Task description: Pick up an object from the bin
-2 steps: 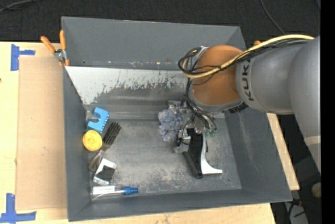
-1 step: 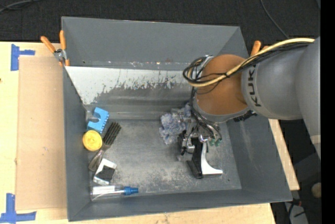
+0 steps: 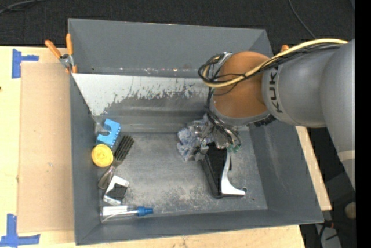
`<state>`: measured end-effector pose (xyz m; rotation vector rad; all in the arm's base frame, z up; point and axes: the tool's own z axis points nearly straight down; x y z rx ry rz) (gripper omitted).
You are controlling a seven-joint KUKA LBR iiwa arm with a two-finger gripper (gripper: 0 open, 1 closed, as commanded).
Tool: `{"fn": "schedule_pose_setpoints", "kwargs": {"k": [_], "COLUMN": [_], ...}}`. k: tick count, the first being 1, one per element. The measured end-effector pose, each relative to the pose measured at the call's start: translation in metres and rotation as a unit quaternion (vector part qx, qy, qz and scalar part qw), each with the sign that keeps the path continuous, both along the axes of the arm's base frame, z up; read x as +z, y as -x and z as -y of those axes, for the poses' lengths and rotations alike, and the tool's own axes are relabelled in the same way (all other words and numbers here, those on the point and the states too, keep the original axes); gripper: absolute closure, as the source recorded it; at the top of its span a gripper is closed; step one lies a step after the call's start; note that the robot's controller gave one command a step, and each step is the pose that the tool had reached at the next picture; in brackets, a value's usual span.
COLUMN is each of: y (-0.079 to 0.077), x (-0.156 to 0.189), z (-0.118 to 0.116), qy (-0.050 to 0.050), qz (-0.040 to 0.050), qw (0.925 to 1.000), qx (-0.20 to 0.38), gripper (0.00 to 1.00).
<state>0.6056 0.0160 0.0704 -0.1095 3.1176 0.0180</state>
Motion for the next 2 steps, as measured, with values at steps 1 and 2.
{"fn": "schedule_pose_setpoints", "kwargs": {"k": [1, 2], "y": [0.0, 0.001], "x": [0.0, 0.0094], "z": [0.0, 0.0], "qy": [0.0, 0.0], "qz": [0.0, -0.0012], "qw": [1.0, 1.0], "qx": [0.0, -0.001], "gripper": [1.0, 1.0]}}
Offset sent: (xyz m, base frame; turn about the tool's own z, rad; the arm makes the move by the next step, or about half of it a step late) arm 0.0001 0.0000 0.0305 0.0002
